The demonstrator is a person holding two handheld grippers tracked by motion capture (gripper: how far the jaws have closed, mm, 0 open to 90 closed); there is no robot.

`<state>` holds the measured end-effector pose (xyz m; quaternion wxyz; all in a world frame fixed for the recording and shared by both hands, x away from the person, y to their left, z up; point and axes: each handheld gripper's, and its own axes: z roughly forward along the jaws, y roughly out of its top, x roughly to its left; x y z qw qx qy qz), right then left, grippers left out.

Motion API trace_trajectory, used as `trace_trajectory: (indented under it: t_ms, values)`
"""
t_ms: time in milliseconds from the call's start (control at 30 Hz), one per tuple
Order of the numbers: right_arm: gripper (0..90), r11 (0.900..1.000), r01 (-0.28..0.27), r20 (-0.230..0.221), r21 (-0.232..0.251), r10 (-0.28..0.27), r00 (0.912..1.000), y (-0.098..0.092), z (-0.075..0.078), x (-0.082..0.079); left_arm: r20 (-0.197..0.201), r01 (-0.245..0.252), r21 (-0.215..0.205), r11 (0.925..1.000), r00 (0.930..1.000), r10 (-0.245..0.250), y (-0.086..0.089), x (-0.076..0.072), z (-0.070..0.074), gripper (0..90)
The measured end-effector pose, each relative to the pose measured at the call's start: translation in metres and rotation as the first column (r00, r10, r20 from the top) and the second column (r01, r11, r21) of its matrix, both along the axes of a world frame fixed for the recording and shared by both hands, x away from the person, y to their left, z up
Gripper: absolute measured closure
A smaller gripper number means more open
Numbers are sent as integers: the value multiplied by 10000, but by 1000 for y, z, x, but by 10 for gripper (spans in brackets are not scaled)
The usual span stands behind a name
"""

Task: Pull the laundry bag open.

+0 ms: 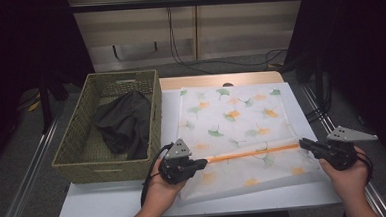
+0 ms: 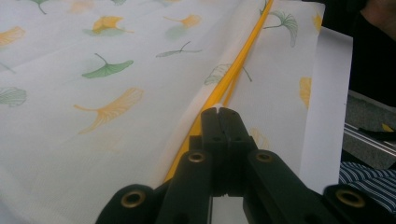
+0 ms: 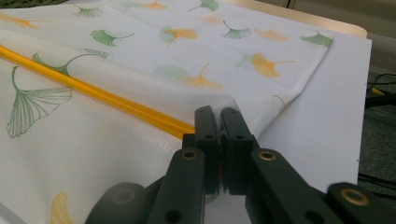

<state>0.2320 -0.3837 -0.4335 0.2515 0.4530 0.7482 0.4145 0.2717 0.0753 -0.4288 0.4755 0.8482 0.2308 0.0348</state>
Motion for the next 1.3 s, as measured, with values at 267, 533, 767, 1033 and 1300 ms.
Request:
trace_trajectory:
  t_ms: [267, 533, 767, 1033, 1300]
  values:
    - [871, 9998, 156, 16, -97, -156, 9999, -1, 0, 0, -9, -134, -53, 9999, 9999, 134, 9, -2, 0, 900]
    - [871, 9996, 240, 45, -150, -239, 9997, -4, 1, -2, 74, -462, -51, 9989, 9989, 463, 21, -6, 1, 900]
    - [870, 9993, 365, -18, -122, -365, 9993, -9, 0, -3, 140, -801, 103, 9967, 9967, 799, 31, -10, -1, 900]
    - [870, 9987, 489, -28, -142, -489, 9988, -11, -2, -3, 241, -1052, -13, 9944, 9942, 1052, 43, -13, 0, 900]
    - [870, 9989, 440, -139, -131, -442, 9989, -12, -3, -3, 277, -1479, 78, 9890, 9887, 1476, 56, -14, 0, 900]
